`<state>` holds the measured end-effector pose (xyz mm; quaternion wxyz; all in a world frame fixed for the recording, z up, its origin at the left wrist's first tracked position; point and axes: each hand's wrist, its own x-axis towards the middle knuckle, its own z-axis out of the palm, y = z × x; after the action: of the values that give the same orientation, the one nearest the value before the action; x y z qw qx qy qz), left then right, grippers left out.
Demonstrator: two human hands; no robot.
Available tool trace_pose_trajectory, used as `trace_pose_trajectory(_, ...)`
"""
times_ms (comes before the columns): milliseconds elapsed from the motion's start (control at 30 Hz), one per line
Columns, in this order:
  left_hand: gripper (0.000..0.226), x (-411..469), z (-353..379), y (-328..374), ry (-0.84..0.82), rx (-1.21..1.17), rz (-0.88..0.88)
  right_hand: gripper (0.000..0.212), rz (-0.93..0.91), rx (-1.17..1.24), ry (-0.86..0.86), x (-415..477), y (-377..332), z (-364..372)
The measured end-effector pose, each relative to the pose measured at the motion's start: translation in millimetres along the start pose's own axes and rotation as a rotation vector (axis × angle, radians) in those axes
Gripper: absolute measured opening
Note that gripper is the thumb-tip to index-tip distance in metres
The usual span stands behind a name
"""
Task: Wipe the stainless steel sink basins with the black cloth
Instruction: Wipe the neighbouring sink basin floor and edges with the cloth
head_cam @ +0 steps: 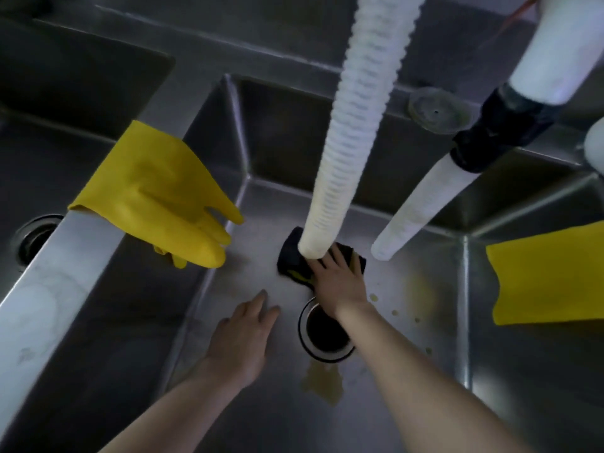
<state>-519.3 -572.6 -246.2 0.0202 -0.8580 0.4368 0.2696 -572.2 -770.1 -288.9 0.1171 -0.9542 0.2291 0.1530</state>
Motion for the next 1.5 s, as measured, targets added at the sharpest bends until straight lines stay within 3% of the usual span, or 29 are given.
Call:
trace_pose_trajectory(233,0.057,-0.4,14.7,16.6,-0.064,-0.013,0.031,0.058,0.235,0.039,-0.019,-15.1,82.7,-22.2)
trace_pose_trajectory(533,0.057,-24.2,22.8,33.2,-0.111,-0.023,0.055,0.068,0.215,0.047,0.008,-131.6,69.2,27.4)
trace_pose_trajectory(767,0.056,-35.4,30.1,42.6,-0.149,-0.007,0.078,0.092,0.138,0.027,-0.152,-218.7,40.1,65.5)
trace_pose_trajectory(867,0.057,-36.2,33.4,41.6,-0.149,-0.014,0.085,0.08,0.116,0.079,-0.116,-218.3,45.4,60.5)
trace_pose_trajectory(1067,0.061,-34.1,38.7,36.6,-0.138,0.008,0.111,0.07,0.359,0.087,-0.019,-156.3,87.8,30.5)
trace_pose_trajectory(1233,0.056,-36.1,43.6,37.5,-0.064,0.029,0.13,0.061,0.418,0.094,-0.078,-118.4,135.3,7.3)
trace_pose_trajectory(1400,0.057,-35.2,34.9,40.2,-0.126,0.032,0.103,0.071,0.343,0.014,-0.041,-164.7,110.9,32.8)
trace_pose_trajectory(1500,0.059,-41.1,31.0,33.7,-0.148,0.034,0.08,0.084,0.155,-0.072,-0.135,-211.4,90.4,47.2)
